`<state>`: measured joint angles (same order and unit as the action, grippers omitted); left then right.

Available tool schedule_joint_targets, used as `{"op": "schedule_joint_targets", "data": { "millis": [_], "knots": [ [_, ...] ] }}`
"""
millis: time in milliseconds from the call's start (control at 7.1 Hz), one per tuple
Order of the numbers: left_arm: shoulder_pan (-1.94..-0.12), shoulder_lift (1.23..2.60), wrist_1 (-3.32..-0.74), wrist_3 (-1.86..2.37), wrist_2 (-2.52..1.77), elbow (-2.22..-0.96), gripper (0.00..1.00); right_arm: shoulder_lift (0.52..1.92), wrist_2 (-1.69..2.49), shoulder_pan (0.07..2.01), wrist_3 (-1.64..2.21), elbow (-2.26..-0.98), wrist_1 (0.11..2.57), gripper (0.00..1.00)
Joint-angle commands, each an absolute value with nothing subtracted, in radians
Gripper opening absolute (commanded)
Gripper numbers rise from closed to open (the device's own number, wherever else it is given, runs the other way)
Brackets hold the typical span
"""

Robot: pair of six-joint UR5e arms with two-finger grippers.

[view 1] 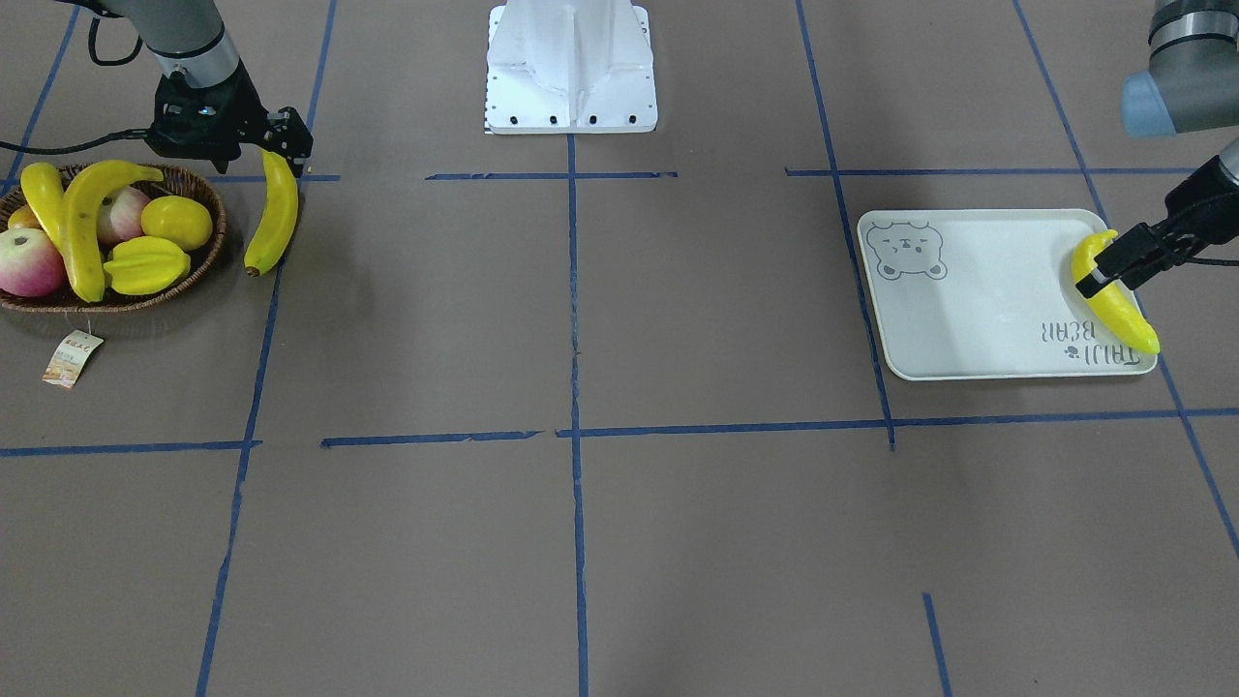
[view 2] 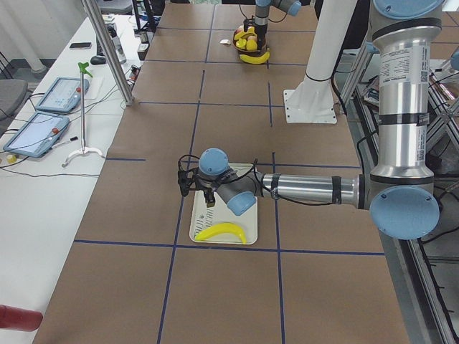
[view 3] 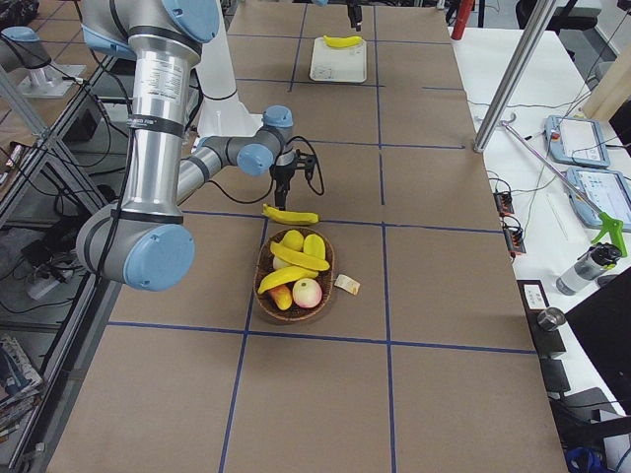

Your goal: Transfer all bananas from basket to plate

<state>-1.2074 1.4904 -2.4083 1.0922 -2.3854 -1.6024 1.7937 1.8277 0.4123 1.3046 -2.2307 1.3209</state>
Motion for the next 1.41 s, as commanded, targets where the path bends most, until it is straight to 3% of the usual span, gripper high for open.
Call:
{"op": "schedule_joint_targets", "data": {
  "millis": [0, 141, 422, 704, 1267],
  "knots": [
    [-1.207, 1.493, -2.408, 1.091, -2.385, -1.603, 1.0, 1.845, 1.772, 0.321, 1.396, -2.201, 1.197, 0.99],
    [-1.207, 1.493, -2.408, 1.092, -2.385, -1.603, 1.0, 1.844, 1.74, 0.293, 1.404, -2.175, 1.192, 0.97],
    [-1.207, 1.491, -2.408, 1.092, -2.385, -1.605, 1.0, 1.832, 1.74, 0.287, 1.404, -2.145, 1.189, 0.84],
    [-1.207, 1.491, -2.408, 1.092, -2.385, -1.606, 1.0, 1.801, 1.743, 0.288, 1.402, -2.137, 1.189, 0.58],
    [-1.207, 1.491, -2.408, 1.092, -2.385, -1.606, 1.0, 1.799, 1.741, 0.287, 1.402, -2.115, 1.19, 0.56]
  ]
}}
